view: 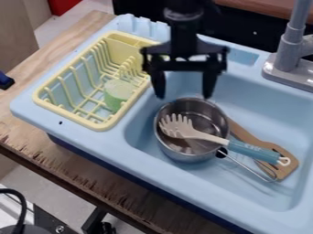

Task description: Pick and move green object to top right side of aquamarine sink

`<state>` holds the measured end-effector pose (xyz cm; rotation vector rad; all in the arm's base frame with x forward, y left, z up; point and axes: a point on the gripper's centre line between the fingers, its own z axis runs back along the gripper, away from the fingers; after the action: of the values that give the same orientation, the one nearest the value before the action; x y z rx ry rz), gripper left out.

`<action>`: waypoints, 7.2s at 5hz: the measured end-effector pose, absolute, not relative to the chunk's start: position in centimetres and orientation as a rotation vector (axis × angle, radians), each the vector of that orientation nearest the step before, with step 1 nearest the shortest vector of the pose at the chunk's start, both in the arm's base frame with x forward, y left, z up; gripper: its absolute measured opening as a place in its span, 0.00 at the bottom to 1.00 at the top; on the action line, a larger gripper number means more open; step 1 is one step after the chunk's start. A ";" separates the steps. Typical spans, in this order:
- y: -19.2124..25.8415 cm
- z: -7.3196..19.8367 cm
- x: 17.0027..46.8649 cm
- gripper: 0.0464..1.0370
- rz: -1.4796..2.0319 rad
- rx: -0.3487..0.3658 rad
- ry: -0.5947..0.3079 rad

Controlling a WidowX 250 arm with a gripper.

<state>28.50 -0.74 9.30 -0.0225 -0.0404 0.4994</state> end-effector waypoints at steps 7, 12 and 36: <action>9.5 9.6 27.1 0.96 0.778 0.009 -0.084; 9.7 5.7 25.9 0.96 0.856 0.000 -0.030; -15.1 4.3 31.1 0.64 0.307 -0.250 -0.134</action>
<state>31.14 -15.06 4.35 -0.2496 -0.1338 0.3070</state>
